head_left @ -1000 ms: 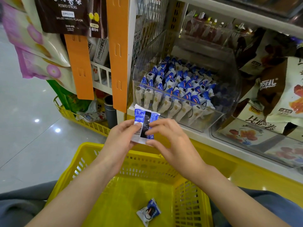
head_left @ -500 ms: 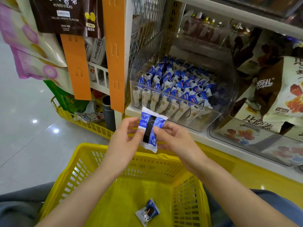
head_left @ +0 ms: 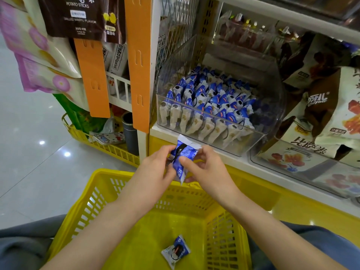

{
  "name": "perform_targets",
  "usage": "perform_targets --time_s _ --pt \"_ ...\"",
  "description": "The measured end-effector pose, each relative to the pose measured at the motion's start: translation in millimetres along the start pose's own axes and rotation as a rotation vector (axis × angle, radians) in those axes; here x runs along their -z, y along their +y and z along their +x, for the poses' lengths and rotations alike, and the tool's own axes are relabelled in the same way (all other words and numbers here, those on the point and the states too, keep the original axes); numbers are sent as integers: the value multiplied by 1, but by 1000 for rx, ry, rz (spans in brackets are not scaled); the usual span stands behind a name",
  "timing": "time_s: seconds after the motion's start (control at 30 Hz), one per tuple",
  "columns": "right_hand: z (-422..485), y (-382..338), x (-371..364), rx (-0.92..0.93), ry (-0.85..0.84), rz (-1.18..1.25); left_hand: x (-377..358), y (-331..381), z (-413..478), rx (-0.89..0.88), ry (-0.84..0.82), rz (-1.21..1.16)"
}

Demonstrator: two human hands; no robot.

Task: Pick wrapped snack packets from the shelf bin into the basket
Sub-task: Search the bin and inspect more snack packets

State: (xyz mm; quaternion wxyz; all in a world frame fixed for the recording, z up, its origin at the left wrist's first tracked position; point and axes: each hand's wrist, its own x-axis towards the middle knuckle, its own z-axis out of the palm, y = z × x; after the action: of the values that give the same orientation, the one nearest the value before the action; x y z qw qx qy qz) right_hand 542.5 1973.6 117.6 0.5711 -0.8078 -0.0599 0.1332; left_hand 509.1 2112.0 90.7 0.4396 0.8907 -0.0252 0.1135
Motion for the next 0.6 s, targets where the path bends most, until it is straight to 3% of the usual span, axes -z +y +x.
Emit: perform_targets --time_s 0.33,0.6 --pt "-1 8 -8 83 -10 -139 4 10 -4 -72 57 275" --pt "1 13 -13 79 -58 -25 3 5 0 42 66 63"
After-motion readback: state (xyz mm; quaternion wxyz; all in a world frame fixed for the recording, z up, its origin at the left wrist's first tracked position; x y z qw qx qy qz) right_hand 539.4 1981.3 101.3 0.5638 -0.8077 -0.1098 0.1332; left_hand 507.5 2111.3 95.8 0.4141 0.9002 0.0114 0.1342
